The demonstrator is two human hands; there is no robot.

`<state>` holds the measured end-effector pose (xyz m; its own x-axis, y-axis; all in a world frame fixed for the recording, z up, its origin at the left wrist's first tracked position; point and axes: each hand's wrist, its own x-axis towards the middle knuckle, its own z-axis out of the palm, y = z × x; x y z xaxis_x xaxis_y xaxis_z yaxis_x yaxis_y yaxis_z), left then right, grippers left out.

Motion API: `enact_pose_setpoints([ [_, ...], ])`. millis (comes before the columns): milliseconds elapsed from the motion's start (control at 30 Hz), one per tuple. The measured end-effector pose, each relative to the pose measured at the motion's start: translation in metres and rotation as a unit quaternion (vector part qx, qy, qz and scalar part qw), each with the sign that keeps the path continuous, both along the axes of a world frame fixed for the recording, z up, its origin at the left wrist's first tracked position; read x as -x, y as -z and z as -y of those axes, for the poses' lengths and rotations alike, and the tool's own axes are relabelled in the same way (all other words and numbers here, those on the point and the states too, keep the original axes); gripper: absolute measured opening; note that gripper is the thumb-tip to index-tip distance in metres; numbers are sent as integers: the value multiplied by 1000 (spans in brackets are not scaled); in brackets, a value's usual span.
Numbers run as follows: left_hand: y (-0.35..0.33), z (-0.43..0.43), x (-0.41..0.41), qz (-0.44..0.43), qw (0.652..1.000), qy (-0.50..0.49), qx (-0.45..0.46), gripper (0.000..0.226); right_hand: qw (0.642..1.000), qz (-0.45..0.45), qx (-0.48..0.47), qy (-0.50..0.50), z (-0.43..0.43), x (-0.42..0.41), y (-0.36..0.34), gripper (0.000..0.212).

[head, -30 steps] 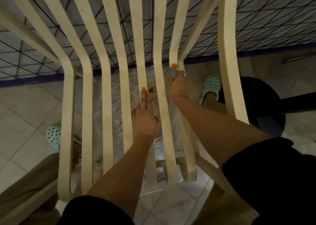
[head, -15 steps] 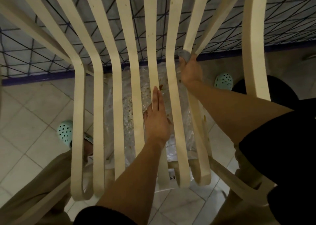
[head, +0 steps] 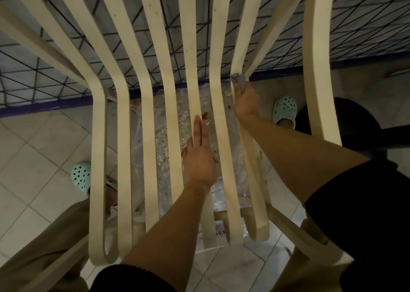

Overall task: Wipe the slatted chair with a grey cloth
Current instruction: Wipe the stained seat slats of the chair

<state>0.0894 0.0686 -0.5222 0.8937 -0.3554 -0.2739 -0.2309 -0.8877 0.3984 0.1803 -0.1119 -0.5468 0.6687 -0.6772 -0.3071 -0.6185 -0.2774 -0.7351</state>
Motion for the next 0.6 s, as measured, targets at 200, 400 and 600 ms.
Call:
enact_pose_setpoints([
  [200,-2,-1,-2,6,1000,10,-5,102,998,-33,-18,40,-14,38,-3,42],
  [400,-8,0,2,-12,999,18,23,101,994,-48,-71,74,-38,108,-15,42],
  [600,-8,-10,3,-50,996,67,-8,102,995,-64,-55,58,-67,183,-40,35],
])
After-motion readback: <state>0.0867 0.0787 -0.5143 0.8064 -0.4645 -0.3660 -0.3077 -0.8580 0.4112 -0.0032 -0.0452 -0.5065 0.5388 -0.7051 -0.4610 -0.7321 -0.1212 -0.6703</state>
